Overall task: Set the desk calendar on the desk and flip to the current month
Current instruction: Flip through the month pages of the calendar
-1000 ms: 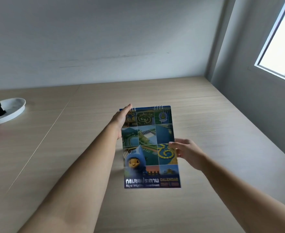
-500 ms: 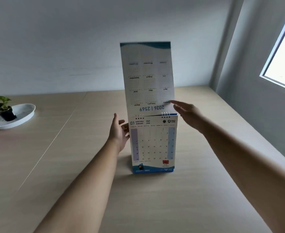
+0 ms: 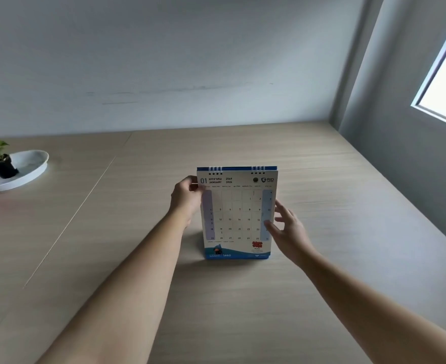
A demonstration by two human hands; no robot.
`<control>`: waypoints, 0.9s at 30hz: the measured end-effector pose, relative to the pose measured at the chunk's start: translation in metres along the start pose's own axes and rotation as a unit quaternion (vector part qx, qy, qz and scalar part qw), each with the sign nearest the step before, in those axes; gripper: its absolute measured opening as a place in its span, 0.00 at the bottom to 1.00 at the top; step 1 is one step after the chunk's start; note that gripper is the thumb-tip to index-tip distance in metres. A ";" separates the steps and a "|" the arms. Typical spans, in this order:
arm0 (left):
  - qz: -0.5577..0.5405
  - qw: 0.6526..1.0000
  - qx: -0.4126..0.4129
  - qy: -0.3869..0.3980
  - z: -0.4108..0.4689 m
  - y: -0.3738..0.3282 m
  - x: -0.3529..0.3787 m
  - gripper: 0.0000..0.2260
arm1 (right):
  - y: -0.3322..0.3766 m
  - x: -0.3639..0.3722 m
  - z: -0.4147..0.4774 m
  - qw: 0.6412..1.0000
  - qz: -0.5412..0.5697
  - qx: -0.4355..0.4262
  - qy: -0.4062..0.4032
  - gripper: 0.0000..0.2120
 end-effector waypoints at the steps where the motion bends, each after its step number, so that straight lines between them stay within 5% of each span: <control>1: 0.005 1.000 0.006 -0.001 0.000 0.000 0.000 0.06 | 0.001 0.001 -0.001 1.000 -0.003 0.003 0.000 0.31; 9: 0.051 0.997 0.053 -0.034 -0.001 -0.001 -0.005 0.07 | 0.009 0.009 -0.020 0.997 -0.064 -0.021 -0.034 0.36; 13: 0.067 0.994 0.071 -0.047 -0.002 -0.002 -0.007 0.05 | 0.009 0.008 -0.026 0.996 -0.053 -0.003 -0.075 0.16; 15: 0.051 0.997 0.054 -0.033 -0.001 -0.002 -0.007 0.04 | 0.007 0.010 -0.026 0.997 0.033 0.067 -0.024 0.09; 19: -0.102 0.987 -0.083 0.092 -0.005 0.000 0.000 0.08 | 0.016 -0.010 -0.018 0.963 0.204 0.164 0.066 0.10; 22: -0.204 0.956 -0.143 0.156 -0.002 -0.004 0.003 0.26 | 0.055 -0.034 -0.006 0.878 0.413 0.159 0.183 0.21; 24: -0.183 0.958 -0.149 0.164 -0.002 -0.004 0.005 0.31 | 0.083 -0.058 0.014 0.846 0.485 0.128 0.181 0.28; 27: -0.146 0.970 -0.134 0.140 -0.008 -0.005 0.007 0.25 | 0.116 -0.083 0.052 0.915 0.386 0.029 0.115 0.25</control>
Point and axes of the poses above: each hand's wrist, its own z-axis towards the middle knuckle, its own x-axis out of the palm, y = z × x, the point moved 6 cm from there along z, towards the middle knuckle, and after that the axes turned 8 degrees about -y, right-handed, at the moved point
